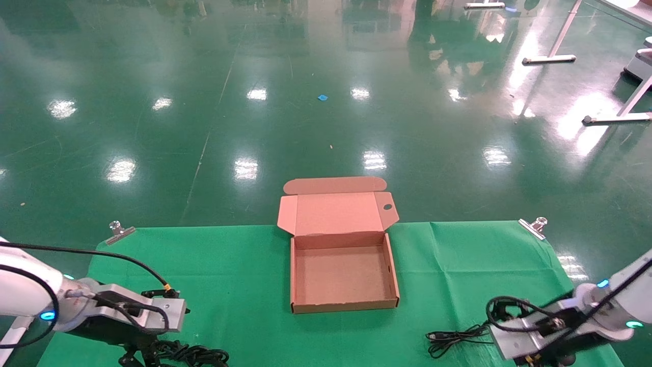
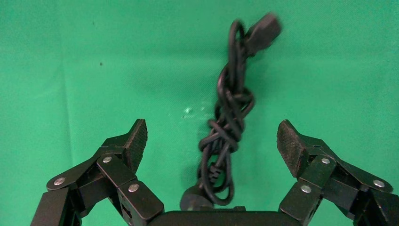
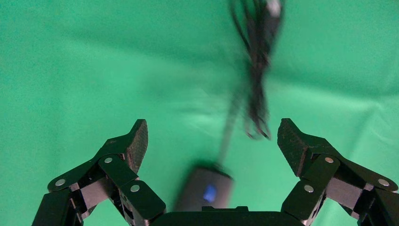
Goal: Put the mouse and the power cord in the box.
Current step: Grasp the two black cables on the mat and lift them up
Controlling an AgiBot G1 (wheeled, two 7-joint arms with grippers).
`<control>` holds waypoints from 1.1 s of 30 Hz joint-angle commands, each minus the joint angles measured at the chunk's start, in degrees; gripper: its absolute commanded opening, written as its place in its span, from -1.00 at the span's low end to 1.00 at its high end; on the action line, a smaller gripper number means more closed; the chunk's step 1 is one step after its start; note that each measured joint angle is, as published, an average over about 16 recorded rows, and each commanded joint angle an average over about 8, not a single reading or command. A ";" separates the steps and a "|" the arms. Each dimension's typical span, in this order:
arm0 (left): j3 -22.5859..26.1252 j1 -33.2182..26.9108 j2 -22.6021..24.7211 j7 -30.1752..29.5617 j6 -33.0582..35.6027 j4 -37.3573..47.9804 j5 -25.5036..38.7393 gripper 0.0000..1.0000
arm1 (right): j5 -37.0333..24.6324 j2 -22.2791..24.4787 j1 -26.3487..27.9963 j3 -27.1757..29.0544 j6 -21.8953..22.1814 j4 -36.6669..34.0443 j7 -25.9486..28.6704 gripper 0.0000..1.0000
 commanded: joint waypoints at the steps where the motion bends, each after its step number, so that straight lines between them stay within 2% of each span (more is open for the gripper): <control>1: 0.27 0.08 1.22 1.10 -2.54 2.14 0.73 1.00 | -0.77 -1.76 0.16 -0.20 3.51 -2.82 -1.55 1.00; 6: 0.33 0.39 3.04 2.85 -5.62 5.54 1.01 1.00 | -0.86 -4.26 -0.15 -0.03 8.11 -6.91 -3.79 1.00; 18: 0.34 1.18 5.17 5.90 -8.44 10.27 1.10 1.00 | 0.46 -7.43 -0.88 0.92 12.86 -12.80 -7.78 1.00; 19: 0.31 1.23 5.21 6.07 -8.52 10.51 1.06 1.00 | 0.55 -7.62 -0.92 0.98 13.21 -13.09 -8.02 0.96; 20: 0.29 1.27 5.25 6.25 -8.55 10.74 1.03 1.00 | 0.63 -7.81 -0.97 1.04 13.58 -13.38 -8.26 0.83; 22: 0.25 1.36 5.31 6.62 -8.53 11.12 0.97 1.00 | 0.76 -8.13 -1.05 1.14 14.26 -13.89 -8.70 0.40; 23: 0.24 1.41 5.35 6.82 -8.46 11.27 0.96 0.83 | 0.83 -8.27 -1.09 1.19 14.57 -14.13 -8.89 0.15; 27: 0.26 1.56 5.49 7.67 -8.12 11.65 0.98 -0.17 | 1.08 -8.69 -1.23 1.38 15.51 -14.94 -9.43 -0.81; 29: 0.28 1.59 5.56 8.06 -8.02 11.80 1.01 -0.67 | 1.21 -8.86 -1.29 1.47 15.83 -15.33 -9.57 -1.00; 30: 0.29 1.60 5.59 8.21 -7.99 11.86 1.02 -0.92 | 1.26 -8.93 -1.31 1.52 15.94 -15.48 -9.62 -1.00; 31: 0.29 1.60 5.61 8.31 -7.99 11.91 1.03 -1.00 | 1.30 -8.99 -1.33 1.55 16.03 -15.61 -9.65 -1.00; 33: 0.30 1.60 5.64 8.41 -8.01 12.01 1.04 -1.00 | 1.35 -9.06 -1.34 1.59 16.16 -15.80 -9.68 -1.00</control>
